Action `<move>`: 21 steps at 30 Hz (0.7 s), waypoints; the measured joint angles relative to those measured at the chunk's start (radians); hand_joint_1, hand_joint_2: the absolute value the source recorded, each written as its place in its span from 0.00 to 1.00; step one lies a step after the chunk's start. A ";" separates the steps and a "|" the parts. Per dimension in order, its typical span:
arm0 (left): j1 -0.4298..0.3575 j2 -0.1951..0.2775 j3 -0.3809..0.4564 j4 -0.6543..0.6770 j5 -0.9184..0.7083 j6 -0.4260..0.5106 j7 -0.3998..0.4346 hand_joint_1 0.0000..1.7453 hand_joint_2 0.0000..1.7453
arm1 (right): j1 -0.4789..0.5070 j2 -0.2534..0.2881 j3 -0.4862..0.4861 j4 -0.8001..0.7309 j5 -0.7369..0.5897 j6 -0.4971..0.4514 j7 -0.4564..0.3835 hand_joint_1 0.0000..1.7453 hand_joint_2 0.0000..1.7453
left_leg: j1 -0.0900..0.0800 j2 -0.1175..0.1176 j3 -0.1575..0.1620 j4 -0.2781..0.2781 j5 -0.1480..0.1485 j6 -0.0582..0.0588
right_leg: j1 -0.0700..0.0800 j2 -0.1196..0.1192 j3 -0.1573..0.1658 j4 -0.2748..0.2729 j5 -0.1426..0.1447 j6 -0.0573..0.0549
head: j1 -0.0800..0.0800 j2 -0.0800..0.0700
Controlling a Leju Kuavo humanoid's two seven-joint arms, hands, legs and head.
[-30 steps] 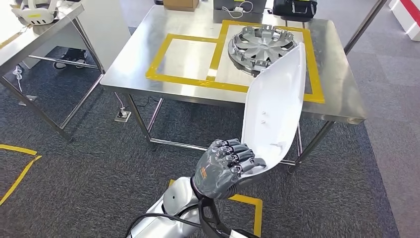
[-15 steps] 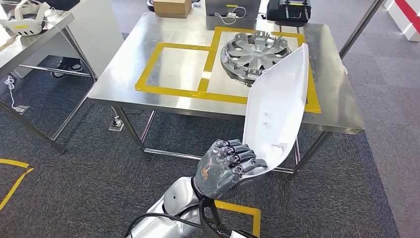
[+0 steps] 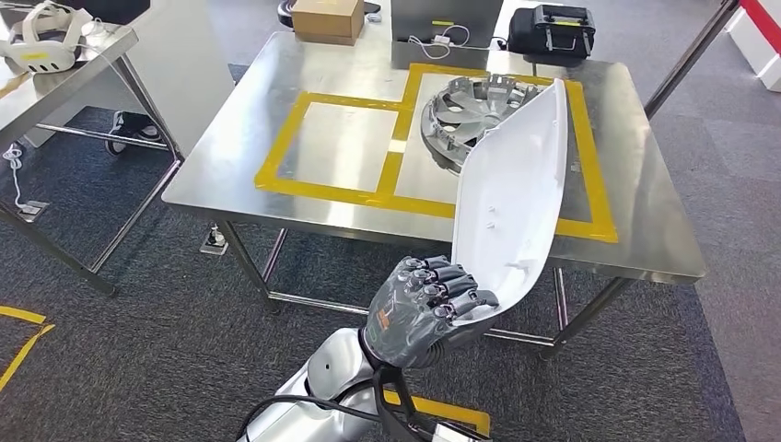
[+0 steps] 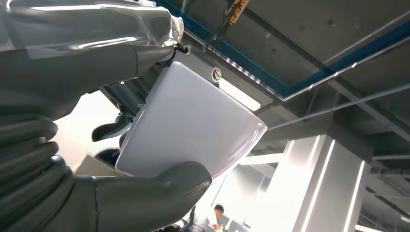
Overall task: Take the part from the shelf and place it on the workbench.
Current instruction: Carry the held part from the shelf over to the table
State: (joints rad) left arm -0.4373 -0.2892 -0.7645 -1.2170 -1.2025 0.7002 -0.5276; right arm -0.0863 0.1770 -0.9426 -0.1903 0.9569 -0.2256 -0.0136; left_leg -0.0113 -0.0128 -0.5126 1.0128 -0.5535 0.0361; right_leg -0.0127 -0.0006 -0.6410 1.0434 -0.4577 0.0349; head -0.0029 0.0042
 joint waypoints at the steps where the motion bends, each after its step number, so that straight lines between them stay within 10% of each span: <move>1: 0.000 0.001 -0.003 0.001 -0.001 0.000 0.004 1.00 1.00 | 0.000 0.000 0.000 0.000 0.000 0.000 0.000 0.00 0.00 | -0.001 0.000 0.005 0.002 -0.005 -0.006 | 0.002 -0.002 0.003 -0.002 0.000 -0.008 | -0.001 0.000; 4: 0.000 0.002 -0.008 -0.002 -0.002 0.000 0.010 1.00 1.00 | -0.003 0.000 0.000 0.000 0.000 -0.001 0.000 0.00 0.00 | 0.000 0.003 -0.012 0.048 -0.003 -0.018 | -0.001 0.000 0.026 -0.007 -0.005 -0.028 | -0.002 0.000; 8: 0.002 0.006 -0.011 -0.005 -0.002 0.000 0.012 1.00 1.00 | -0.006 0.001 -0.001 0.000 -0.001 -0.002 0.000 0.00 0.00 | 0.008 0.006 -0.174 0.265 -0.058 -0.037 | -0.004 0.001 0.057 -0.009 -0.034 -0.041 | -0.006 0.000; 10: 0.005 0.009 -0.013 -0.004 -0.002 0.000 0.014 1.00 1.00 | -0.005 0.001 -0.001 0.000 -0.002 -0.003 0.000 0.00 0.00 | 0.011 0.007 -0.222 0.285 -0.070 -0.039 | -0.004 0.002 0.079 -0.009 -0.052 -0.040 | -0.006 0.000; 14: 0.004 0.012 -0.020 -0.004 -0.002 0.000 0.021 1.00 1.00 | -0.006 0.004 -0.002 0.000 -0.003 -0.004 -0.002 0.00 0.00 | 0.008 0.009 -0.171 0.075 0.070 -0.026 | -0.003 0.005 0.128 -0.011 -0.093 -0.027 | -0.005 0.000; 19: 0.003 0.012 -0.024 -0.004 -0.002 0.000 0.032 1.00 1.00 | -0.011 0.006 -0.002 0.000 0.001 -0.003 -0.002 0.00 0.00 | 0.007 0.008 -0.118 0.023 0.082 0.004 | -0.003 0.007 0.156 0.005 -0.105 0.003 | -0.003 0.000; 21: 0.001 0.011 -0.025 -0.005 -0.003 0.000 0.032 1.00 1.00 | -0.013 0.007 -0.002 0.000 0.003 -0.002 -0.001 0.00 0.00 | 0.010 0.010 -0.094 0.019 0.070 0.015 | -0.003 0.007 0.115 0.086 -0.123 0.009 | -0.001 0.000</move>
State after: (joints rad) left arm -0.4359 -0.2782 -0.7896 -1.2218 -1.2054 0.7004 -0.4956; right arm -0.0989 0.1838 -0.9442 -0.1900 0.9599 -0.2274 -0.0149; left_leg -0.0012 -0.0032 -0.6064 1.0314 -0.4833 0.0512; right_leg -0.0162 0.0060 -0.5263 1.1291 -0.5805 0.0435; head -0.0042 0.0042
